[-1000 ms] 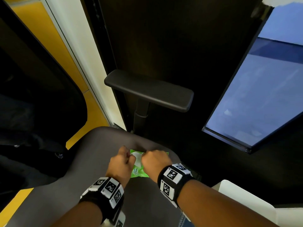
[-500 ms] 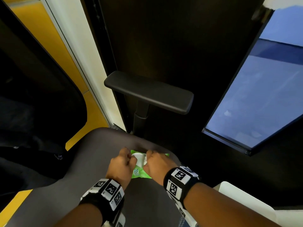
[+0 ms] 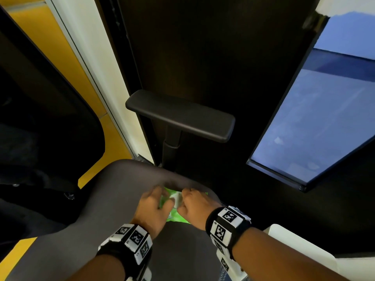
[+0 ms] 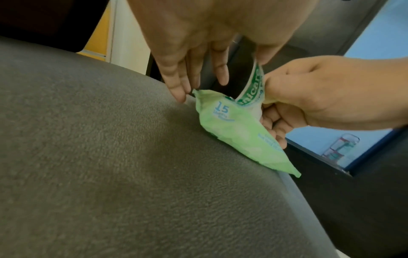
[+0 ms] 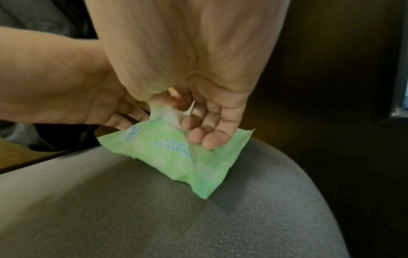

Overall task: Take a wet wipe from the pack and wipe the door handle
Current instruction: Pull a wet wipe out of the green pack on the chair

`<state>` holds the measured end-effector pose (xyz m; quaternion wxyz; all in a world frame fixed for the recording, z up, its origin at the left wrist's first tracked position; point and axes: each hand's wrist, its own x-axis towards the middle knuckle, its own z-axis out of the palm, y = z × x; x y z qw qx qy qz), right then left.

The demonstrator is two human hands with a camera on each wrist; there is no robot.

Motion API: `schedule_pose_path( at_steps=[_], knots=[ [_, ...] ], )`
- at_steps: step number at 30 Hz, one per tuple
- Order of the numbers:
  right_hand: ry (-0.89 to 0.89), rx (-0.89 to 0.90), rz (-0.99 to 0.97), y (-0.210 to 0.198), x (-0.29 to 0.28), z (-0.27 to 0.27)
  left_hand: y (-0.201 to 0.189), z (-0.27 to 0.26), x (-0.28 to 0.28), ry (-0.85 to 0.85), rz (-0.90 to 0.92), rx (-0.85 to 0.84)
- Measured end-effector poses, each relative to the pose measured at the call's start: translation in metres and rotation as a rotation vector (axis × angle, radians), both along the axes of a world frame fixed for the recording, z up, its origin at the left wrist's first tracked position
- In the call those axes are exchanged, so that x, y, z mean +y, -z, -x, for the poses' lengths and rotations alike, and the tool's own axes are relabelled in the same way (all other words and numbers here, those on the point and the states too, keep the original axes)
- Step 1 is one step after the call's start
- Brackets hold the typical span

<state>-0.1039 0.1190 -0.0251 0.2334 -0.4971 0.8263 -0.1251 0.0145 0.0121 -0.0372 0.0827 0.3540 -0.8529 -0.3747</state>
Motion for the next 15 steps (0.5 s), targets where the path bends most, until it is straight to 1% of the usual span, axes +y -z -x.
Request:
schedule_pose_path(
  at_steps=[2, 4, 7, 10, 15],
  knots=[
    [-0.017, 0.015, -0.017, -0.002, 0.001, 0.0, 0.001, 0.001, 0.002, 0.12, 0.028, -0.023],
    [-0.028, 0.036, -0.025, -0.004, 0.001, 0.001, 0.001, -0.001, 0.003, 0.223, 0.07, -0.092],
    [-0.067, 0.103, -0.01, -0.006, 0.0, 0.0, 0.015, -0.002, -0.001, 0.349, 0.252, -0.191],
    [-0.069, 0.087, -0.009, -0.006, 0.0, 0.0, 0.017, 0.002, 0.0, 0.365, 0.262, -0.248],
    [-0.03, 0.01, -0.01, -0.005, 0.001, 0.003, 0.014, 0.01, 0.001, 0.377, 0.234, -0.241]
  ],
)
